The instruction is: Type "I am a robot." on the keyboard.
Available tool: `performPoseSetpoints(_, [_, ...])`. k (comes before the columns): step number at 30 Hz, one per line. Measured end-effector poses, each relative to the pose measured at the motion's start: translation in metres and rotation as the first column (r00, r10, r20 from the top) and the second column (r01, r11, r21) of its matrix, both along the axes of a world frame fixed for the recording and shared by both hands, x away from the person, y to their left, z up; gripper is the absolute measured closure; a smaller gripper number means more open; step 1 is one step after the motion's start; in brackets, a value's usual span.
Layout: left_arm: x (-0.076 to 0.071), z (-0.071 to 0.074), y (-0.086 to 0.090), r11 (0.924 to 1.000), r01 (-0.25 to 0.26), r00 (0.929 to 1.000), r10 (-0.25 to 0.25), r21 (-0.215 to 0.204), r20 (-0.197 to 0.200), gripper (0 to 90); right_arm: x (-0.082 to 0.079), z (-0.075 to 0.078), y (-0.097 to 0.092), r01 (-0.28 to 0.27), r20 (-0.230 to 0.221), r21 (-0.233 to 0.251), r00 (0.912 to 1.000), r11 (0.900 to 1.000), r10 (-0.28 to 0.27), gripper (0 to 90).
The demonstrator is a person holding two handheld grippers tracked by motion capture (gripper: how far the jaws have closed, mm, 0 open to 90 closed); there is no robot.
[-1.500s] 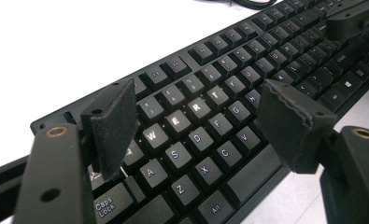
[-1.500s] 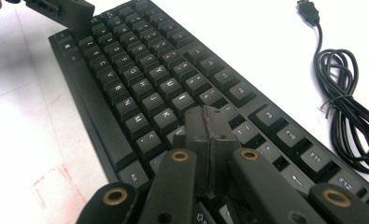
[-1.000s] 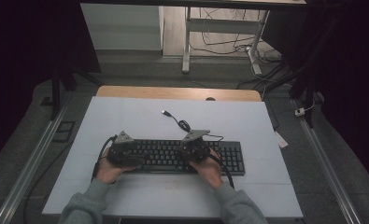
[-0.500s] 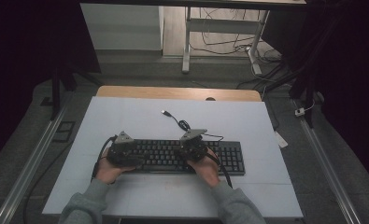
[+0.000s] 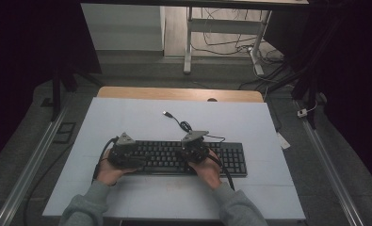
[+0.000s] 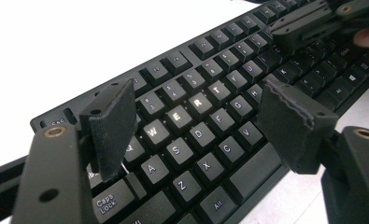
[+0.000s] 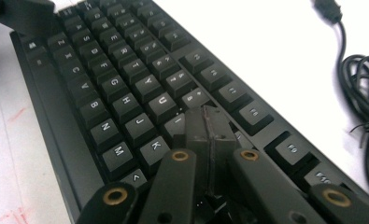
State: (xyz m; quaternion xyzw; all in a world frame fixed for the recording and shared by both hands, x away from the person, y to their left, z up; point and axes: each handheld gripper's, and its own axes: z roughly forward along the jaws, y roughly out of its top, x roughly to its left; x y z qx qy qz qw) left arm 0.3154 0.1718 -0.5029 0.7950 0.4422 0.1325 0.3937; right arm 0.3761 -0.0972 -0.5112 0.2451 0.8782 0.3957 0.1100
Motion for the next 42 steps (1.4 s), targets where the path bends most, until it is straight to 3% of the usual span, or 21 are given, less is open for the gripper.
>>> performPoseSetpoints(9, [0.0, 0.001, 0.001, 1.0, -0.004, 1.0, 0.004, -0.004, 0.002, 28.0, -0.006, 0.009, -0.007, -0.007, 0.009, 0.052, 0.9999, 0.9986, 0.006, 89.0])
performPoseSetpoints(14, [0.0, 0.001, 0.002, 1.0, -0.007, 1.0, 0.007, -0.005, 0.005, 28.1, -0.007, 0.01, -0.014, 0.009, 0.005, 0.057, 0.9999, 0.9983, -0.009, 81.6])
performPoseSetpoints(20, [0.0, 0.001, 0.003, 0.9999, -0.015, 0.9999, 0.015, -0.008, 0.004, 28.1, -0.01, 0.012, -0.032, 0.044, 0.006, 0.068, 0.999, 0.9967, -0.044, 66.6])
performPoseSetpoints(25, [-0.001, 0.001, 0.002, 0.9999, -0.016, 0.9999, 0.016, -0.007, 0.006, 28.1, -0.014, 0.013, -0.048, 0.055, 0.007, 0.075, 0.9984, 0.9957, -0.056, 59.9])
performPoseSetpoints(42, [-0.001, 0.002, 0.003, 0.9998, -0.018, 0.9997, 0.018, -0.007, 0.014, 28.3, -0.033, 0.012, -0.092, 0.085, 0.02, 0.088, 0.996, 0.9925, -0.088, 51.8])
